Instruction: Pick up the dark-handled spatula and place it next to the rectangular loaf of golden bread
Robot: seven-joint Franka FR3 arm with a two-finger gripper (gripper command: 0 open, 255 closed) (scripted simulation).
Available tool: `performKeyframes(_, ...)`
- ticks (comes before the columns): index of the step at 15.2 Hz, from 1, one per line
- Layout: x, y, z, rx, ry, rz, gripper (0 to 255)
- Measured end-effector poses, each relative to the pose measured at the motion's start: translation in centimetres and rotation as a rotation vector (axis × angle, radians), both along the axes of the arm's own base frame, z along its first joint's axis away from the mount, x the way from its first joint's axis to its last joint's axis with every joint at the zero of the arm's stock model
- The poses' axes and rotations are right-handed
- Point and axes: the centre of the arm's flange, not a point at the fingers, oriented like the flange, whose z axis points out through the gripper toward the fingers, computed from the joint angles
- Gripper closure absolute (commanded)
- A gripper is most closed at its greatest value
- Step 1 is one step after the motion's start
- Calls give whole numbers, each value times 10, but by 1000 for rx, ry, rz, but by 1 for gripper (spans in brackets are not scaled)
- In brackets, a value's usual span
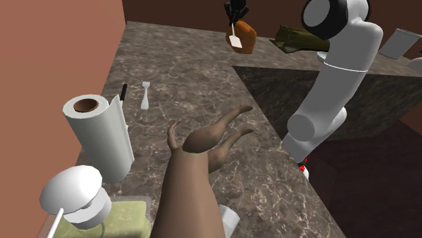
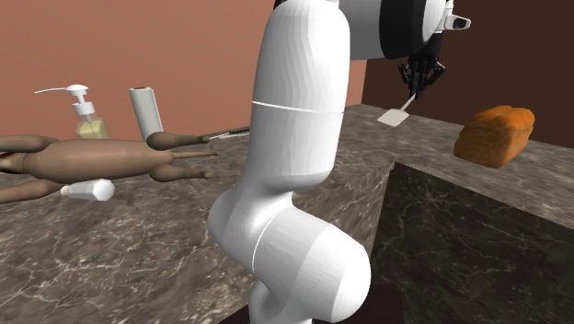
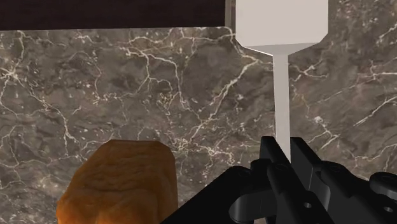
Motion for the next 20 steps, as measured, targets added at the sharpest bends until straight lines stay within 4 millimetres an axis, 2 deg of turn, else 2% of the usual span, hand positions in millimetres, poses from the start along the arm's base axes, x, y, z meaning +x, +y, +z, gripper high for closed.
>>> performKeyframes(20,-1,0,-105,0,0,0,255)
